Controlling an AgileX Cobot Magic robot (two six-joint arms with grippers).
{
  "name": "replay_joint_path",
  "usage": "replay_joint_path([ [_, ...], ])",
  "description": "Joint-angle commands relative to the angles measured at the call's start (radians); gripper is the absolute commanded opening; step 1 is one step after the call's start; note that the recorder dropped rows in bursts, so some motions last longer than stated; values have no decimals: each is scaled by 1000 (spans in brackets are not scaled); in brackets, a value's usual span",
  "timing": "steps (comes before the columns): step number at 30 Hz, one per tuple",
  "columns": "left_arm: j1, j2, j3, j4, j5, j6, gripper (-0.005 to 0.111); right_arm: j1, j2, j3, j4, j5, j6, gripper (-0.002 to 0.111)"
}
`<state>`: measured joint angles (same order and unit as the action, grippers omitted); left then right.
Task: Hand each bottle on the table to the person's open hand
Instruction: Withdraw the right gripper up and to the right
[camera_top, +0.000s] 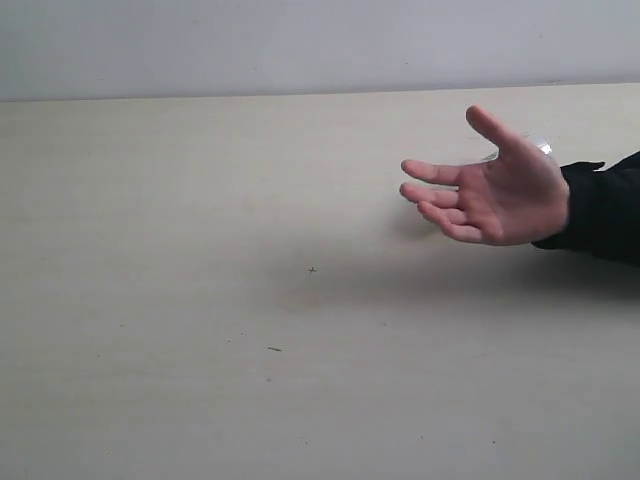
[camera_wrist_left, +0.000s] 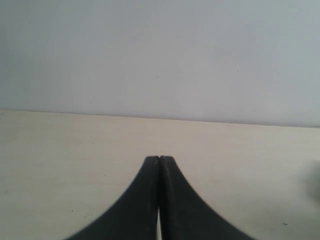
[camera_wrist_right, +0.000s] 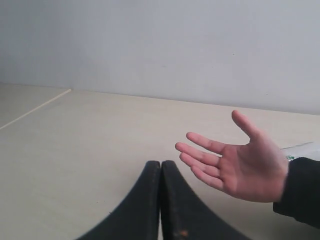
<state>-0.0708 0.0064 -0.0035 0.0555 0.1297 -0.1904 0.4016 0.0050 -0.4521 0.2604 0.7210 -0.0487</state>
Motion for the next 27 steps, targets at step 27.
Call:
replay_joint_path([
  [27, 1, -6, 3, -8, -1, 1, 0, 0, 199, -54, -243, -435, 88, 0],
])
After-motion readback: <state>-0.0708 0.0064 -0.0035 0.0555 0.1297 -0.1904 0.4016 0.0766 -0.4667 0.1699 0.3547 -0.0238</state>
